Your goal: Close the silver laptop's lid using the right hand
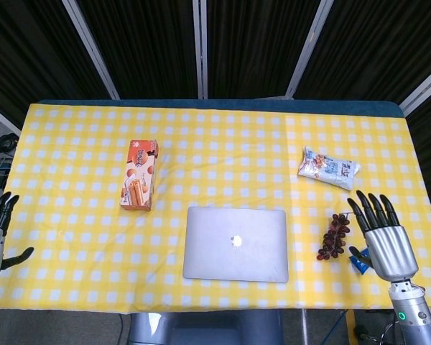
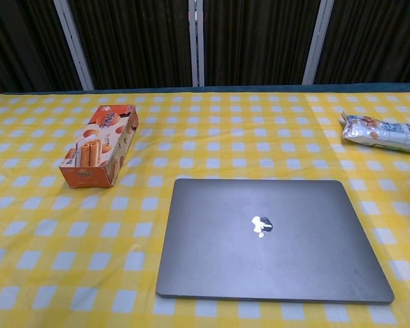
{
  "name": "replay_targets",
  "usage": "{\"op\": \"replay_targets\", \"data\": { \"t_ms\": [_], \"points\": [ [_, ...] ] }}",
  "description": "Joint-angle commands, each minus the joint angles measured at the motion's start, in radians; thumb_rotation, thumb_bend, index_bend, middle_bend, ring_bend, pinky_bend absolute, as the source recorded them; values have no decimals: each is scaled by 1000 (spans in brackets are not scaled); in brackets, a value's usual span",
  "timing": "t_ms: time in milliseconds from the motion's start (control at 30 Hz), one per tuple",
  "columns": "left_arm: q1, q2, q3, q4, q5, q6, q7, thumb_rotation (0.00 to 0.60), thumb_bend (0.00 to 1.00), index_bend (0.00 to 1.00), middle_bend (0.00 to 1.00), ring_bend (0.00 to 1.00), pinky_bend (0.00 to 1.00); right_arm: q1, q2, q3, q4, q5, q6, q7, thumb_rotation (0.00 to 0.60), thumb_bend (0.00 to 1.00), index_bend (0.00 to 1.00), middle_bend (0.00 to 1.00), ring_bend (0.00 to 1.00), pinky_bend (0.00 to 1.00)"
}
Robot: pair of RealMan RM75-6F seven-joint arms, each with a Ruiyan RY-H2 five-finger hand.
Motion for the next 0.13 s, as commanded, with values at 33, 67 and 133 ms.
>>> {"op": "replay_targets", "data": {
  "t_ms": [33, 67, 133],
  "points": [
    [5, 3, 5, 1, 16, 9, -14, 600, 0, 0, 0, 0, 0, -24, -29, 2, 38, 7, 16, 23, 600, 0, 0, 0, 0, 0],
    [6, 5, 6, 1, 21, 11, -18, 600, 0, 0, 0, 0, 0, -28, -34, 4, 49, 5, 20, 28, 600, 0, 0, 0, 0, 0],
    [8, 7, 7, -1, 27, 15, -23, 600, 0, 0, 0, 0, 0, -33, -40, 9, 63, 2, 24, 35, 600, 0, 0, 0, 0, 0]
  ]
}}
